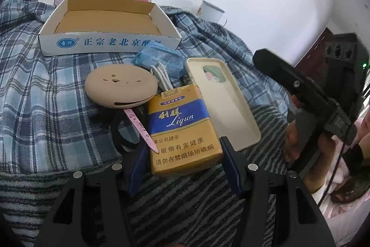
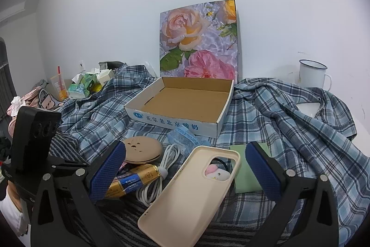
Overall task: Organize soft objects
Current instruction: 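Grasp the yellow cigarette pack with the left gripper while the right grasps the cream phone case, then carry the cigarette pack and phone case over the white box with both grippers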
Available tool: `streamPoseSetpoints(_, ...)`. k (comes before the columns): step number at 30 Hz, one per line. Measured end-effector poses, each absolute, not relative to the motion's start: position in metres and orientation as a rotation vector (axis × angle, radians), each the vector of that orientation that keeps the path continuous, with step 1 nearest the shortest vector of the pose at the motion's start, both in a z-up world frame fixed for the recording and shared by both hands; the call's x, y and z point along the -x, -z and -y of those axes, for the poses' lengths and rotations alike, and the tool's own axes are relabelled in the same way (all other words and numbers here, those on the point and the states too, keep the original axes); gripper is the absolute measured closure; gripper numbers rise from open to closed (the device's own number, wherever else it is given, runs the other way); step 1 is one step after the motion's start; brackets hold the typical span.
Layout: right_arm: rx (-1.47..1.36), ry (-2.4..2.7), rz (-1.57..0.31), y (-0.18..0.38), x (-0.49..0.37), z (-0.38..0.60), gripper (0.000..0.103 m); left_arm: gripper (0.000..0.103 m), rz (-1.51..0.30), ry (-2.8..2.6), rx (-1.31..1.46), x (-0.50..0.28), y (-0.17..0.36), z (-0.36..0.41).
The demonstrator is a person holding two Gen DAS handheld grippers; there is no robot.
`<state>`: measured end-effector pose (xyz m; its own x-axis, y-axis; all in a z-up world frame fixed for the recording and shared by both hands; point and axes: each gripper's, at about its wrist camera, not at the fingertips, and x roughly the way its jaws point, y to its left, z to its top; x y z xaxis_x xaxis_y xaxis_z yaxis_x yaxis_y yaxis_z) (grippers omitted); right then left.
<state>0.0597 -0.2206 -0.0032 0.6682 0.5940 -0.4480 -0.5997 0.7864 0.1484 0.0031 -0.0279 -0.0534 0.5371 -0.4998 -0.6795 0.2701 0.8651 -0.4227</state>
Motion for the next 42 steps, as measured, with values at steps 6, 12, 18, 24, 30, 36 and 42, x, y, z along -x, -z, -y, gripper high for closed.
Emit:
streamPoseSetpoints(6,0.006,-0.674,-0.516,0.005,-0.064,0.222,0.0,0.043,-0.839,0.476,0.288,-0.001,0.048,0.026)
streamPoseSetpoints(12,0.032,-0.644,-0.609,0.016,-0.079,0.213,0.0,0.044,-0.766,0.433,0.223,0.008,0.041,0.031)
streamPoseSetpoints(18,0.091,-0.571,-0.732,0.032,-0.093,0.203,0.0,0.046,-0.697,0.424,0.2,0.017,0.03,0.031)
streamPoseSetpoints(24,0.217,-0.492,-0.863,0.051,-0.103,0.185,0.0,0.046,-0.613,0.356,0.163,0.035,0.019,0.028)
streamPoseSetpoints(30,0.31,-0.464,-0.876,0.057,-0.102,0.173,0.01,0.046,-0.561,0.316,0.128,0.047,0.012,0.024)
streamPoseSetpoints(36,0.33,-0.451,-0.856,0.055,-0.099,0.169,0.032,0.046,-0.567,0.315,0.15,0.046,0.013,0.019)
streamPoseSetpoints(42,0.285,-0.488,-0.788,0.042,-0.092,0.176,0.079,0.046,-0.569,0.297,0.156,0.045,0.011,0.015)
